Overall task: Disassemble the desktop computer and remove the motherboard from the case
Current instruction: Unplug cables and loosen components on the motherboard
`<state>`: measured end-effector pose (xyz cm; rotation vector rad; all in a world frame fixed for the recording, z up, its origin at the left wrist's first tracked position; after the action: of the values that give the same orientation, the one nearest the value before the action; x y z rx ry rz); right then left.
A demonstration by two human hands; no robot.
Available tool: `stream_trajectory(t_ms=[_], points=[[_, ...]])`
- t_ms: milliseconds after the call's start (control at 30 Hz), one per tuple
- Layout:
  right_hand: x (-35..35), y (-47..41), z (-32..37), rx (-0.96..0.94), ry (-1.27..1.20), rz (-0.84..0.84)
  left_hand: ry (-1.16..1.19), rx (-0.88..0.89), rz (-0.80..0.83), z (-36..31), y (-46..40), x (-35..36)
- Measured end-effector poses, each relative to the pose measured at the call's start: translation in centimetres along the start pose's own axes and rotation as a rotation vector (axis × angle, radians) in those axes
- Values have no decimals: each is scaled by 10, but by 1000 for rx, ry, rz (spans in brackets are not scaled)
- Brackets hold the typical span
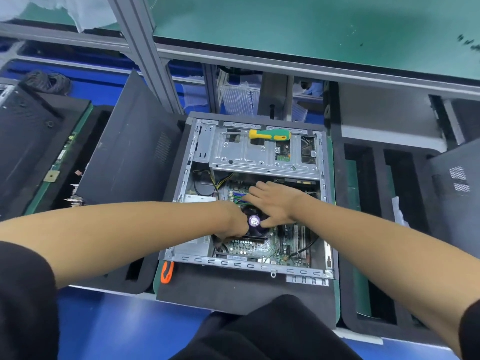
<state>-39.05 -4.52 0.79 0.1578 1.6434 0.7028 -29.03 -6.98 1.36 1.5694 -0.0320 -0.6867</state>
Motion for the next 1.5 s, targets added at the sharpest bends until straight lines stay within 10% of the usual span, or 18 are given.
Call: stream_trajectory(t_ms=[533, 1000, 1500], points=[[-30, 47, -32, -18, 169, -405, 179, 178, -380, 23, 7, -29], [-28, 43, -43, 7, 82, -334, 234, 252, -724, -12, -30, -70], [-25, 39, -43, 29, 58, -274, -146, 84, -405, -59, -70, -75]])
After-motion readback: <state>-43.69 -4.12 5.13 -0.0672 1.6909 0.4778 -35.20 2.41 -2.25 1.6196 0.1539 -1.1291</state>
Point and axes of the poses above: each hand's wrist, its own y-axis away from the middle knuckle, its own x-axis out of the palm, z = x × y, the point moved 6 cm from there along -y, towards the middle knuckle, and after that the axes turned 7 degrees about z, right-handed, at the moved point
